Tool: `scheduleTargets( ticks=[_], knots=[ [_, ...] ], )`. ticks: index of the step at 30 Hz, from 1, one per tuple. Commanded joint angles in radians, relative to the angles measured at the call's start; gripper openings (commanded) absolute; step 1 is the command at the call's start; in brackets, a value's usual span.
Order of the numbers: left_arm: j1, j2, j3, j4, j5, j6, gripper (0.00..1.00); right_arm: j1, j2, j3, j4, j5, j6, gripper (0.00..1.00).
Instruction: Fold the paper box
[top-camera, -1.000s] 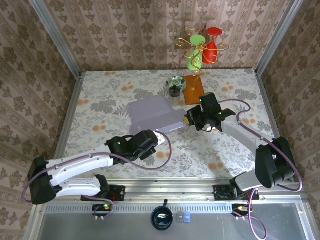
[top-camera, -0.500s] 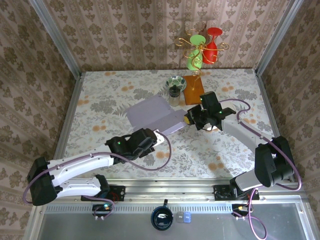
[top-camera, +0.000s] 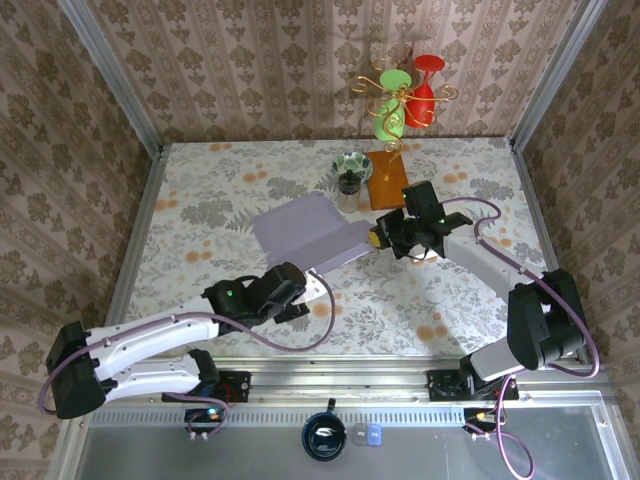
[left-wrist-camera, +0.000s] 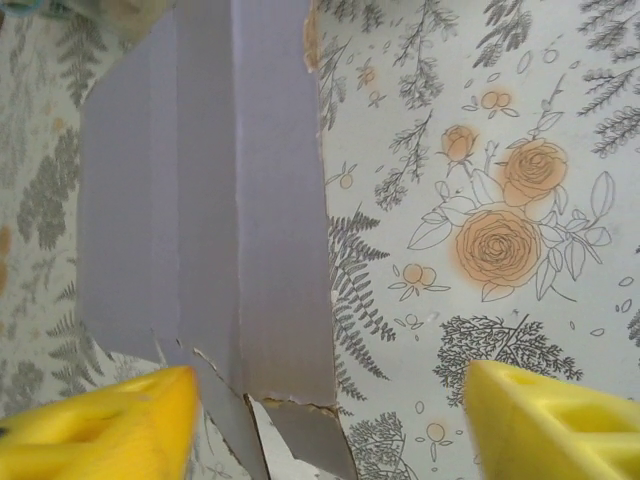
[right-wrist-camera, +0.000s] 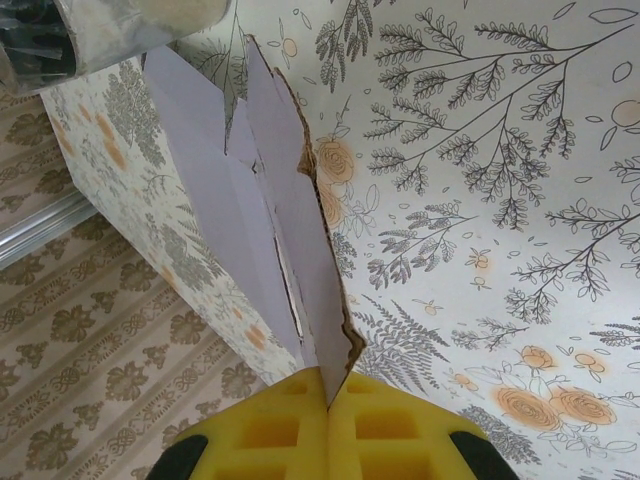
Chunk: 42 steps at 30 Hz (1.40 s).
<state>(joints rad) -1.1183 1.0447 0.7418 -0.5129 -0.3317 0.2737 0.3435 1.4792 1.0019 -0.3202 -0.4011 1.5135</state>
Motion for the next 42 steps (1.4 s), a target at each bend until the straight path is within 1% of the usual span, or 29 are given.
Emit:
scheduleTargets(
  ticks=[1, 5, 7, 9, 11, 13, 15, 17, 18, 19, 21, 22, 23, 26, 29, 32, 34, 35, 38, 40, 42],
  knots=[
    [0.004, -0.020, -0.030, 0.025, 0.013, -0.004, 0.81, -0.005, 0.016, 0.036, -0.023, -0.030, -0.016, 0.00],
    [0.056, 0.032, -0.019, 0.034, -0.057, -0.025, 0.79, -0.006, 0.010, 0.040, -0.033, -0.037, -0.018, 0.00],
    [0.075, 0.050, -0.009, 0.045, -0.075, -0.031, 0.77, -0.007, 0.006, 0.037, -0.037, -0.038, -0.019, 0.00],
    [0.078, 0.063, -0.006, 0.063, -0.105, -0.023, 0.73, -0.007, 0.006, 0.032, -0.035, -0.039, -0.019, 0.00],
    [0.077, 0.073, -0.007, 0.075, -0.105, -0.011, 0.68, -0.007, 0.005, 0.024, -0.030, -0.042, -0.014, 0.00],
    [0.078, 0.083, -0.005, 0.082, -0.079, 0.005, 0.58, -0.008, 0.004, 0.021, -0.024, -0.044, -0.009, 0.00],
    [0.078, 0.095, 0.004, 0.079, -0.066, 0.014, 0.40, -0.007, 0.004, 0.023, -0.024, -0.044, -0.008, 0.00],
    [0.077, 0.100, 0.016, 0.072, -0.066, 0.020, 0.25, -0.006, 0.004, 0.027, -0.026, -0.045, -0.008, 0.00],
    [0.076, 0.100, 0.020, 0.069, -0.063, 0.022, 0.19, -0.007, 0.003, 0.027, -0.027, -0.044, -0.007, 0.00],
    [0.077, 0.100, 0.024, 0.067, -0.060, 0.024, 0.14, -0.008, 0.003, 0.029, -0.027, -0.045, -0.006, 0.00],
    [0.074, 0.101, 0.035, 0.052, -0.047, 0.028, 0.01, -0.006, 0.004, 0.033, -0.027, -0.044, -0.001, 0.00],
    [0.072, 0.103, 0.041, 0.042, -0.043, 0.028, 0.00, -0.007, 0.002, 0.033, -0.026, -0.044, -0.002, 0.00],
    [0.069, 0.104, 0.049, 0.029, -0.044, 0.024, 0.00, -0.007, -0.001, 0.037, -0.028, -0.043, -0.002, 0.04],
    [0.060, 0.100, 0.064, -0.003, -0.040, 0.013, 0.00, -0.010, -0.045, 0.040, -0.028, 0.004, -0.017, 0.26],
    [0.048, 0.096, 0.078, -0.030, -0.056, -0.015, 0.00, -0.004, -0.148, 0.060, -0.093, 0.125, -0.083, 0.42],
    [0.044, 0.106, 0.109, -0.058, -0.061, -0.069, 0.00, 0.015, -0.244, 0.066, -0.195, 0.231, -0.120, 0.47],
    [0.043, 0.120, 0.141, -0.085, -0.056, -0.101, 0.00, 0.056, -0.303, 0.055, -0.251, 0.296, -0.101, 0.49],
    [0.043, 0.131, 0.160, -0.102, -0.053, -0.115, 0.00, 0.081, -0.324, 0.052, -0.267, 0.317, -0.079, 0.49],
    [0.043, 0.170, 0.222, -0.163, -0.054, -0.161, 0.00, 0.199, -0.356, 0.058, -0.299, 0.409, 0.025, 0.50],
    [0.043, 0.197, 0.259, -0.194, -0.029, -0.181, 0.00, 0.280, -0.346, 0.053, -0.261, 0.452, 0.115, 0.51],
    [0.043, 0.221, 0.290, -0.220, -0.005, -0.195, 0.00, 0.333, -0.310, 0.065, -0.226, 0.468, 0.181, 0.51]
  ],
)
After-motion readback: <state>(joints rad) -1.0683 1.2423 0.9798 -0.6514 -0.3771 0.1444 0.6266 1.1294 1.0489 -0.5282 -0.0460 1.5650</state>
